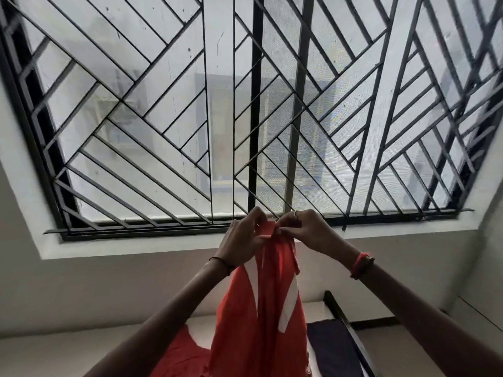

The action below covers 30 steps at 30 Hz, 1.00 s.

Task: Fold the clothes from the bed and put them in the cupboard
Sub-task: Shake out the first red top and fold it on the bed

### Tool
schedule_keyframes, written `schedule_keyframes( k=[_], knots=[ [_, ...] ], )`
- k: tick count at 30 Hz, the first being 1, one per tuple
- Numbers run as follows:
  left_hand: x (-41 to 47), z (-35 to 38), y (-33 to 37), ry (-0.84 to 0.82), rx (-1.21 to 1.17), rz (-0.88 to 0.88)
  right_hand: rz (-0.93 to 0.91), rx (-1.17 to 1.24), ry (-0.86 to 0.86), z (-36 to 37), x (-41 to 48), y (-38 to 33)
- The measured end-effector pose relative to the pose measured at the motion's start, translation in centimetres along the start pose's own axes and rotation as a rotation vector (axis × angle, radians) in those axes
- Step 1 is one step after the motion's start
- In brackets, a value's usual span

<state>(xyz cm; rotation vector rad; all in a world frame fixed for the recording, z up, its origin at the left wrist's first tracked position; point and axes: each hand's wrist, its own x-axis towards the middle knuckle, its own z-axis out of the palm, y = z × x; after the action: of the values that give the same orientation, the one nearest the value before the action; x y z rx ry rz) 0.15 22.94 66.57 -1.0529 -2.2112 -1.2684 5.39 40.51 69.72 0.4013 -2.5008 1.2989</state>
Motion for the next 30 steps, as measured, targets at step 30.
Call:
schedule_keyframes(
  k=[30],
  knots=[
    [-0.2,-0.4,-0.8,-0.318,-0.344,-0.078,0.493,0.933,-0.05,1.0,-1.6,1.2]
  ],
)
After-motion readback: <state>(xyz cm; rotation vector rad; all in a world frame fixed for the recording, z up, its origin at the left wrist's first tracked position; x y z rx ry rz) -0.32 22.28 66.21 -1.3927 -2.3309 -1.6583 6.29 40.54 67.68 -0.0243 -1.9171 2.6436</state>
